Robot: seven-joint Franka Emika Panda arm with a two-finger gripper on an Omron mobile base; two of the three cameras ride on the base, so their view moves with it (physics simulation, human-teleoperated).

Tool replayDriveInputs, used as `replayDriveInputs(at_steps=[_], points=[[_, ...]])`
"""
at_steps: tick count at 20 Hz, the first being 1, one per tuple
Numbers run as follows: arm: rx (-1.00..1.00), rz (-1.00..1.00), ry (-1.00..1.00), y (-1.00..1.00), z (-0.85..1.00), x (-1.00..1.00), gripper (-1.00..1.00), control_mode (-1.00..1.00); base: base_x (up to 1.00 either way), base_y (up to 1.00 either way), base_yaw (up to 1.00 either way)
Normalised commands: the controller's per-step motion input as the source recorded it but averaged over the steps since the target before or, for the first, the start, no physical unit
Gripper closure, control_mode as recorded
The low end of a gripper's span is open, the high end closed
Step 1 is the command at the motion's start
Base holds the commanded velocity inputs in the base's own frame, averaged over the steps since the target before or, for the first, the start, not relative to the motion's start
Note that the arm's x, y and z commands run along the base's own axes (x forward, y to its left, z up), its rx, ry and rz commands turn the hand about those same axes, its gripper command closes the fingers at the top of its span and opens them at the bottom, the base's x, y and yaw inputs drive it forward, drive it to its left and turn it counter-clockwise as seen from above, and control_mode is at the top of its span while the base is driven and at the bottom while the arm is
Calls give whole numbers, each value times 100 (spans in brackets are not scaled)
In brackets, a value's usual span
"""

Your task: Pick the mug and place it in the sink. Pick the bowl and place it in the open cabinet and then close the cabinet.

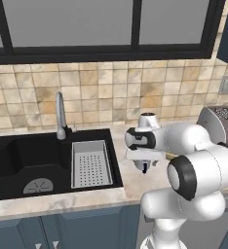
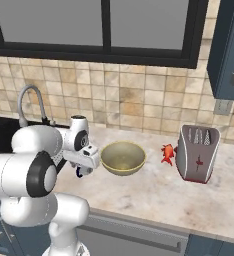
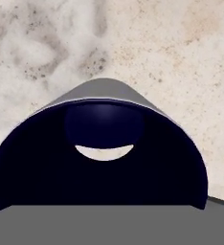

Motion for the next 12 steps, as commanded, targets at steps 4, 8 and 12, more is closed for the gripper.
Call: replayDriveInputs(at_steps=[4, 8, 12], points=[[0, 0, 0, 0, -22, -36, -100, -100, 0, 0, 0], [0, 0, 1, 0, -32, -48, -100, -100, 0, 0, 0], [0, 0, 3, 0, -26, -29, -100, -100, 0, 0, 0]])
